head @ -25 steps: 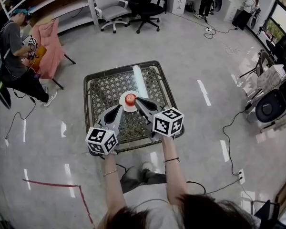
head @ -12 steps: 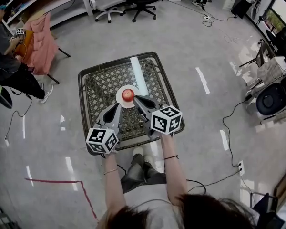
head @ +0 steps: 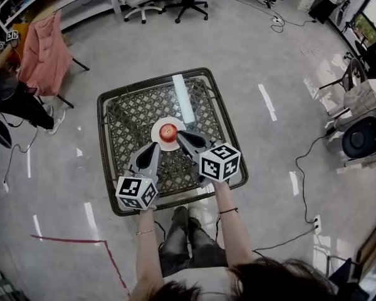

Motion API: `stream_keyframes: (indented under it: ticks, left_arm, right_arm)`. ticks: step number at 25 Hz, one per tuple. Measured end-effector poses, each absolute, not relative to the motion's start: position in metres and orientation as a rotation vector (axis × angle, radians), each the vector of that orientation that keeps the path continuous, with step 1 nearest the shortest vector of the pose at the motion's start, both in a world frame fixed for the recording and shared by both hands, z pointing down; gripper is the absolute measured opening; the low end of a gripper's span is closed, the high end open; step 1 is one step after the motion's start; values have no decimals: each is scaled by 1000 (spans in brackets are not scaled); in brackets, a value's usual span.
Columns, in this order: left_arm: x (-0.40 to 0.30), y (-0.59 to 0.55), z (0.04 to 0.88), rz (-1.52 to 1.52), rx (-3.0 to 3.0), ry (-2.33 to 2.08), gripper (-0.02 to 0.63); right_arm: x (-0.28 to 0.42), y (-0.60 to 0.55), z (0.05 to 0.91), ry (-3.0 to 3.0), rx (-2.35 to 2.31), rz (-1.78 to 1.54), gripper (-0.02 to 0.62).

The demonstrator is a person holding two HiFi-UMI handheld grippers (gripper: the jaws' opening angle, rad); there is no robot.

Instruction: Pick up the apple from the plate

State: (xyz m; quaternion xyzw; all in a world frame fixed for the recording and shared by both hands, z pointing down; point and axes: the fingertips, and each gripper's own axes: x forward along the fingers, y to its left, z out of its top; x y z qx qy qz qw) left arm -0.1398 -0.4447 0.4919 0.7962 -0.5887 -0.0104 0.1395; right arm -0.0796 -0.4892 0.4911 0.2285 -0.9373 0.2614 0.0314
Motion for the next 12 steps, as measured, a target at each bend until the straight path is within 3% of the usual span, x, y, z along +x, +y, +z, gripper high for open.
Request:
stream_keyframes:
  ticks: [12]
  left_arm:
    - [-146, -478, 559, 62, 2281, -1644, 14]
  right_arm:
    - [-86, -528, 530, -2941, 623, 903, 9]
